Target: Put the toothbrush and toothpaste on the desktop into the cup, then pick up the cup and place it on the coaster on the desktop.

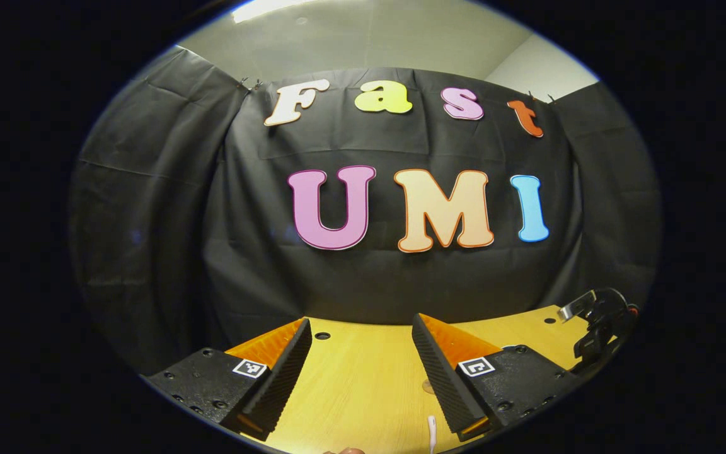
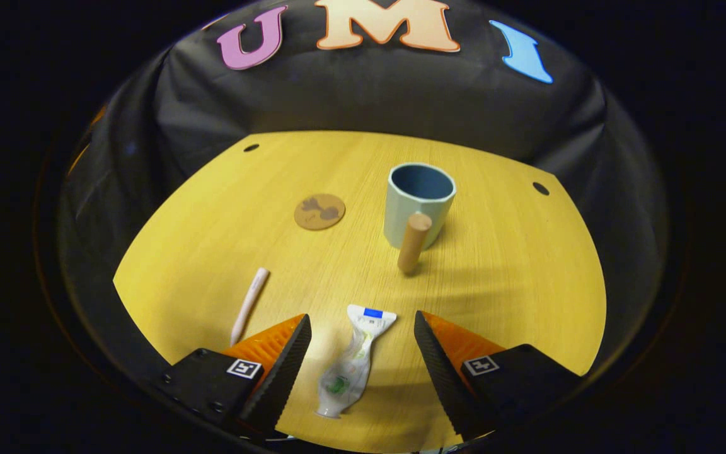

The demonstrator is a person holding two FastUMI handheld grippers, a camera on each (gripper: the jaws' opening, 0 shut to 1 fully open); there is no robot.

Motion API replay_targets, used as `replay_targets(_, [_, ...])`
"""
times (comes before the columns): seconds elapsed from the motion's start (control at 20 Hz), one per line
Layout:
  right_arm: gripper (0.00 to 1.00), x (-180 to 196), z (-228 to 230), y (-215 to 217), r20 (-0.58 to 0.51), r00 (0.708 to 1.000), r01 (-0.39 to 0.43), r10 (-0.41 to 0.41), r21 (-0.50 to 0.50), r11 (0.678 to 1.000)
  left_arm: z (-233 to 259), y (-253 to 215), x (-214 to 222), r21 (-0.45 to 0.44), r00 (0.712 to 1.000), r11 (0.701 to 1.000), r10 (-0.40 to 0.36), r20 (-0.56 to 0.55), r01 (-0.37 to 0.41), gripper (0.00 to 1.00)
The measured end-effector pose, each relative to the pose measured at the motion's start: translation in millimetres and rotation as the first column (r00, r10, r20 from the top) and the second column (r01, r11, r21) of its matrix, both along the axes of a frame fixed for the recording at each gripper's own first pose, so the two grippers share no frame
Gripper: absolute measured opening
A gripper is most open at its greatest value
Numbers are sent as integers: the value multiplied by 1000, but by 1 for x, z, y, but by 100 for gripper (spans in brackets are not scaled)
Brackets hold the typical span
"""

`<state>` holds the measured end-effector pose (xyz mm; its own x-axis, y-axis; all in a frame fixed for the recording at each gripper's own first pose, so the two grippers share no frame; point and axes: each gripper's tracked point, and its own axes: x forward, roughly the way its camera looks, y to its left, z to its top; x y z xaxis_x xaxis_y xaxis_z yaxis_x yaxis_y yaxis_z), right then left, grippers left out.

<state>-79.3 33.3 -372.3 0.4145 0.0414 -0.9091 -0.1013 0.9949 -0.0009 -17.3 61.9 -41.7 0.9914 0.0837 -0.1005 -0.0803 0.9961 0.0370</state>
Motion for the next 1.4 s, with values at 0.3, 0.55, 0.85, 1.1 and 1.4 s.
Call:
replay_targets(0.3, [98, -15, -35, 0, -136, 991, 0, 1, 6, 1000, -8, 11, -5, 7, 999, 999, 34, -29, -34, 94])
replay_targets(0.55, [90, -17, -50, 3, -189, 982, -7, 8, 8, 1000, -17, 12, -5, 2, 997, 999, 43, -61, -43, 94])
replay_targets(0.85, [46, -18, -50, 6, -194, 980, -42, 41, 0, 999, -33, 0, 0, -11, 995, 1000, 12, -97, -13, 94])
replay_targets(1.1, [16, -18, -49, 8, -233, 970, -61, 66, 25, 998, -71, -31, 6, -55, 977, 996, -84, -196, 75, 94])
replay_targets(1.4, [9, -18, -49, 8, -190, 978, -83, 86, 24, 996, -139, -70, -2, -140, 903, 979, -190, -386, 146, 95])
